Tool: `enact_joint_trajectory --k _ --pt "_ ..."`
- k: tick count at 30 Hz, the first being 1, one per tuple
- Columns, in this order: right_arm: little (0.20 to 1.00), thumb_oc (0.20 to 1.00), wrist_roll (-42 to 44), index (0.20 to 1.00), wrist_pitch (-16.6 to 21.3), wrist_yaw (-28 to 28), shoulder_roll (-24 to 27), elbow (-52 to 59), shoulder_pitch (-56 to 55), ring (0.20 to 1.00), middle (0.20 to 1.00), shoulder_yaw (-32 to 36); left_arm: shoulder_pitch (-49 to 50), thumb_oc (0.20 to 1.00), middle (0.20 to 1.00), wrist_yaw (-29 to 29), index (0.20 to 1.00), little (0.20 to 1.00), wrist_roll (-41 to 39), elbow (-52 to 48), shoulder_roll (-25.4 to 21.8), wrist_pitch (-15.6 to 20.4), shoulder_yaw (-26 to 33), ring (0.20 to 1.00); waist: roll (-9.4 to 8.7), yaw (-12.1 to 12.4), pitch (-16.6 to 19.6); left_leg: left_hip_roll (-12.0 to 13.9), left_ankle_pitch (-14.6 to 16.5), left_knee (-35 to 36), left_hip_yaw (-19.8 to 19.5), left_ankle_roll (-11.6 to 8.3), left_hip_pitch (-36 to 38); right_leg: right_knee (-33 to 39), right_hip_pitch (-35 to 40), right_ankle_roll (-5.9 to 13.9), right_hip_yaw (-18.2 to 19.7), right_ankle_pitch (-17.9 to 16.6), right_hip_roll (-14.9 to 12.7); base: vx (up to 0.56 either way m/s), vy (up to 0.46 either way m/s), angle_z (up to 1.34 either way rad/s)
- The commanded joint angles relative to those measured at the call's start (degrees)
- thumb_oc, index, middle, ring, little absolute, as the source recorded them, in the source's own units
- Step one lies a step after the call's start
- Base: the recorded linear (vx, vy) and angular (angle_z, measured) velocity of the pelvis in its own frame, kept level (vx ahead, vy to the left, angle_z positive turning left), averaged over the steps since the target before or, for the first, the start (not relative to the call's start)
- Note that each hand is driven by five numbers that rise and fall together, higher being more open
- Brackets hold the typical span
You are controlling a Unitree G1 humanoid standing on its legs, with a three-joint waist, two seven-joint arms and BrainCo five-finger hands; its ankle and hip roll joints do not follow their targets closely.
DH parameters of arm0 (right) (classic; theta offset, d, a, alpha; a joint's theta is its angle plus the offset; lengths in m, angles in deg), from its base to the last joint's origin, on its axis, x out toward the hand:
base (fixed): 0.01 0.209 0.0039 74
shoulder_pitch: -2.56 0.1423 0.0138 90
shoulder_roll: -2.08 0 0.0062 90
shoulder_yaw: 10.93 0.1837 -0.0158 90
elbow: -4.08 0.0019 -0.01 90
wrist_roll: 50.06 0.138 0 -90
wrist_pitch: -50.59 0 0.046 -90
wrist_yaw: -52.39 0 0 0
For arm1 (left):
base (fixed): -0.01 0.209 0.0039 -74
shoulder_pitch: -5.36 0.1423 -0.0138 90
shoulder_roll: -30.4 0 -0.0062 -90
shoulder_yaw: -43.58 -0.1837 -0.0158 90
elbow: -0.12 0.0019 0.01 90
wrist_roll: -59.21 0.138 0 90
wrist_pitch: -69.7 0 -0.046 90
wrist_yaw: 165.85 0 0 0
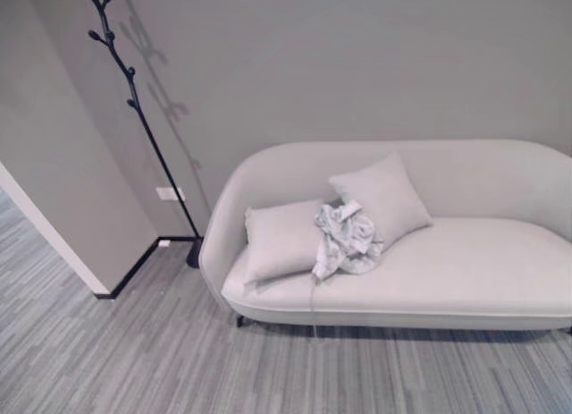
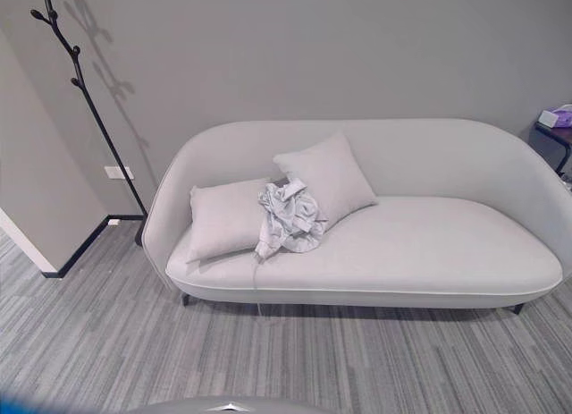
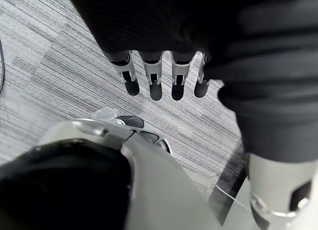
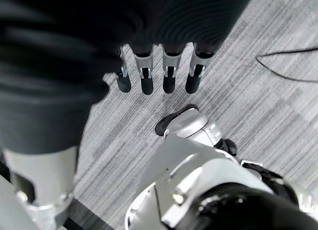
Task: Hang the clothes on the sofa on the clothes rack.
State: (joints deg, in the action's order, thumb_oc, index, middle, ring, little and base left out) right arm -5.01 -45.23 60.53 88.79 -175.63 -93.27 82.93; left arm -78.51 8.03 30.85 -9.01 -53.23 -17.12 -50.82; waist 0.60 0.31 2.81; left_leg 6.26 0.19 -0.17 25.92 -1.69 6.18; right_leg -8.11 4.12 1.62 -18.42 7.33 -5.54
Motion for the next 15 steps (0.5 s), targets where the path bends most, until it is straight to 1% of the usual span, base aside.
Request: enact_joint_trajectory --k 1,7,10,15 --pt "1.000 1.000 -1.7 1.000 0.6 0.6 -2.4 -4.9 5.3 1.000 1.000 0.2 -3.7 1.000 1.000 -0.9 1.000 1.000 3.3 2.3 1.4 0.7 -0.2 1.000 -1.92 -0.5 -1.9 -0.7 -2.4 4.7 -3.2 -2.44 1.1 13.1 6.4 4.07 -4.0 -7.1 -1.3 0.00 0.000 0.00" --pt "1.000 1.000 -2.3 1.000 0.9 0.5 -2.5 -4.6 5.4 1.000 1.000 -0.4 -3.8 1.000 1.000 -0.5 1.000 1.000 4.3 2.1 1.3 1.1 -0.7 1.000 -2.00 -0.4 -1.9 -0.7 -2.4 4.7 -3.3 -2.39 1.2 13.1 6.5 4.02 -4.1 -7.1 -1.3 0.00 0.000 0.00" --pt "1.000 1.000 -3.6 1.000 1.0 0.5 -2.5 -4.3 5.6 1.000 1.000 -1.0 -3.8 1.000 1.000 -1.1 1.000 1.000 6.9 3.3 1.4 0.6 -1.7 1.000 -1.97 -0.6 -1.8 -0.8 -2.3 4.7 -3.2 -2.38 1.3 13.1 6.4 4.02 -4.0 -7.1 -1.3 0.00 0.000 0.00" --pt "1.000 1.000 -4.9 1.000 1.0 0.7 -2.8 -3.9 5.6 1.000 1.000 -1.8 -3.8 1.000 1.000 -1.0 1.000 1.000 7.1 3.4 1.2 0.4 -1.5 1.000 -1.92 -0.5 -1.5 -0.8 -2.3 4.7 -3.4 -2.35 1.3 13.1 6.5 4.00 -4.0 -7.1 -1.3 0.00 0.000 0.00"
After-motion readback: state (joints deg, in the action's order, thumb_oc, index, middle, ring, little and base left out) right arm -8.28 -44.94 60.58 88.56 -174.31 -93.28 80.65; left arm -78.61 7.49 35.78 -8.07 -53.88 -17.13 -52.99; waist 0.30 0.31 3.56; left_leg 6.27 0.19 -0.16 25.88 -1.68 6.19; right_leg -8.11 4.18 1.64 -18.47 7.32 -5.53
